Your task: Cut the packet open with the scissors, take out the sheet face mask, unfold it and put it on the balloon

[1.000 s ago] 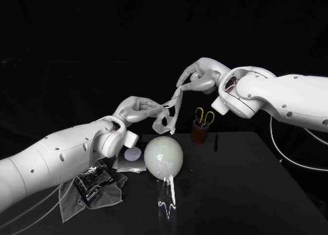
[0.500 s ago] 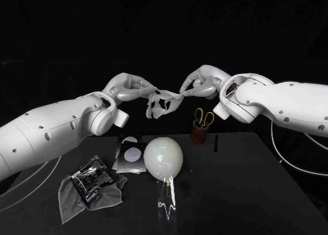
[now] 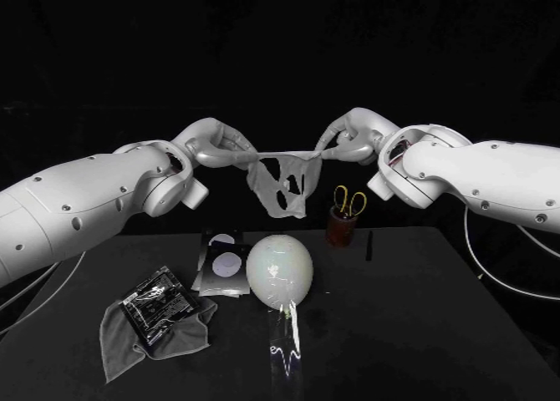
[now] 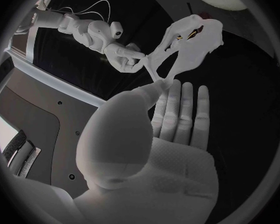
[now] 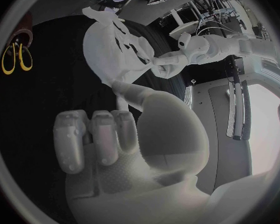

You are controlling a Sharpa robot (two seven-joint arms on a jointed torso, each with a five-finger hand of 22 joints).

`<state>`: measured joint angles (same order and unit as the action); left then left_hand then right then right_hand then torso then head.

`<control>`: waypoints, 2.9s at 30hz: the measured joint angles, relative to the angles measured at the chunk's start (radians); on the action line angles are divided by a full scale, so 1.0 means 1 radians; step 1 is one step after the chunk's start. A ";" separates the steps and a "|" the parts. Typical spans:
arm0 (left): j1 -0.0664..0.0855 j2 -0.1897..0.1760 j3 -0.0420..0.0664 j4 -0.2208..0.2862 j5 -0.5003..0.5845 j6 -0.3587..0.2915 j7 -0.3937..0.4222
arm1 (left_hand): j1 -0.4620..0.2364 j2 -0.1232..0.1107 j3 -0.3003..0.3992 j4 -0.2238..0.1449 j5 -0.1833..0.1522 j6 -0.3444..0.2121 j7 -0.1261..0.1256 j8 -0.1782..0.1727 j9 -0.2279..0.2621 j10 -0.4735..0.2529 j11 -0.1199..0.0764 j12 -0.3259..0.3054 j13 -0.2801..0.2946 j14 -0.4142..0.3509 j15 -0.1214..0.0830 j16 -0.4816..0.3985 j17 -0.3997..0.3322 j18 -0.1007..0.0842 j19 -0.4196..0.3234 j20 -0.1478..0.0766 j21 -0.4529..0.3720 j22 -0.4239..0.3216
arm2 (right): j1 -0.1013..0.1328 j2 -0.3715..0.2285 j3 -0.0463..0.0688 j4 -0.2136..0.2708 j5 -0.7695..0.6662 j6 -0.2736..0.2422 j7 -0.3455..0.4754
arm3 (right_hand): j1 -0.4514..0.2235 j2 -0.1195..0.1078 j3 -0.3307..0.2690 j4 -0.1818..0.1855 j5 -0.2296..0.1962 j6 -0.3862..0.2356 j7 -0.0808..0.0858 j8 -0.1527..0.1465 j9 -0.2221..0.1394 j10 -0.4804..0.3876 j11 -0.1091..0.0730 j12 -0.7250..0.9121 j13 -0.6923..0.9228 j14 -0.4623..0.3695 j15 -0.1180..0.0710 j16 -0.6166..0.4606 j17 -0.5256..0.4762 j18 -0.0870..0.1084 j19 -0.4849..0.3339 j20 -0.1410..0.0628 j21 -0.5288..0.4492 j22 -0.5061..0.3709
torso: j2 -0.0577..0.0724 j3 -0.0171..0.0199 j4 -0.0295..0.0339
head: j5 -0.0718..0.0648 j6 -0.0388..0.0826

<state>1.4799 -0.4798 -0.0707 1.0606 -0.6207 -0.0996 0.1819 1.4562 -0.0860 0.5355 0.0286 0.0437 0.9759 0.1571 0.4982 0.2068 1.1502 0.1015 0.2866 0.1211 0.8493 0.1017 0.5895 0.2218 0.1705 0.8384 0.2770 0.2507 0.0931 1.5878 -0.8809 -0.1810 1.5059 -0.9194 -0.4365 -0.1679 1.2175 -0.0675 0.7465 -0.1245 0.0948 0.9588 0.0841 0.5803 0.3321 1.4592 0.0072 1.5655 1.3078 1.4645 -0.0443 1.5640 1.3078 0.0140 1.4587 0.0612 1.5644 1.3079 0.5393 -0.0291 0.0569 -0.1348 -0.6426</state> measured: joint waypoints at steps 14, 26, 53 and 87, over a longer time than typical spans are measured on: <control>0.005 0.008 0.000 0.000 -0.051 -0.001 -0.030 | -0.009 0.007 -0.003 -0.003 0.000 -0.005 -0.005 0.004 0.000 0.001 -0.001 0.011 0.006 0.009 -0.009 0.031 0.014 -0.001 0.020 -0.012 0.023 0.011 | -0.003 0.011 0.000 -0.010 -0.007 -0.021 -0.006 | 0.000 0.000 0.000 0.000 0.000 0.001 0.001 -0.001 -0.001 0.000 0.000 0.002 0.000 0.000 0.000 0.003 0.000 0.000 0.000 0.000 0.000 0.000 | 0.000 -0.0013 0.0003 | -0.002 0.003; 0.006 0.044 -0.001 -0.040 -0.021 -0.048 -0.006 | -0.011 0.005 -0.003 -0.003 -0.002 -0.005 -0.005 0.004 0.000 0.005 -0.005 0.011 0.007 0.016 -0.016 0.040 0.018 -0.001 0.029 -0.021 0.038 0.017 | -0.004 0.011 -0.003 -0.011 -0.008 -0.001 -0.029 | 0.000 0.000 0.000 0.000 -0.004 0.003 0.003 0.002 -0.001 0.000 0.000 0.000 0.000 0.000 0.000 0.003 0.000 0.000 0.000 0.000 0.003 -0.001 | 0.000 -0.0014 0.0001 | -0.004 0.000; -0.079 0.238 -0.007 -0.220 -0.128 -0.056 0.095 | -0.002 0.013 0.004 -0.010 0.000 -0.010 -0.007 -0.002 0.000 0.005 -0.005 0.011 0.008 0.016 -0.016 0.040 0.018 -0.002 0.028 -0.021 0.046 0.024 | -0.064 -0.144 -0.022 0.170 -0.010 -0.048 -0.110 | 0.000 0.000 0.010 0.002 -0.037 0.002 0.002 0.008 -0.002 0.000 0.000 0.002 0.000 0.000 0.000 0.003 0.000 0.000 0.000 0.000 0.001 0.000 | 0.009 0.0033 -0.0165 | -0.023 -0.040; -0.135 0.147 -0.031 -0.135 -0.309 0.113 0.294 | 0.000 0.027 0.004 -0.021 0.001 -0.023 -0.005 -0.018 0.037 -0.012 0.004 0.007 0.009 -0.010 -0.001 0.040 0.016 -0.009 -0.001 -0.021 0.050 0.031 | -0.256 -0.170 -0.039 0.500 0.052 -0.122 -0.161 | 0.000 0.000 0.010 0.002 -0.037 0.003 0.004 0.008 -0.001 0.000 0.000 0.002 0.000 0.000 0.000 0.003 0.000 0.000 0.002 -0.002 0.003 0.000 | 0.007 0.0027 -0.0105 | -0.049 -0.087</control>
<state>1.3449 -0.3323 -0.1017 0.9257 -0.9300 0.0133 0.4761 1.4565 -0.0595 0.5395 0.0079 0.0443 0.9531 0.1520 0.4804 0.2443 1.1379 0.1057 0.2934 0.1303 0.8398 0.1002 0.6299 0.2380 0.1613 0.8378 0.2557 0.3010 0.1243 1.3321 -1.0507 -0.2199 2.0057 -0.8679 -0.5584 -0.3290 1.2175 -0.0675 0.7563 -0.1229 0.0577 0.9622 0.0877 0.5881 0.3311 1.4592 0.0072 1.5672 1.3078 1.4645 -0.0443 1.5668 1.3073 0.0140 1.4605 0.0589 1.5674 1.3081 0.5458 -0.0265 0.0464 -0.1843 -0.7295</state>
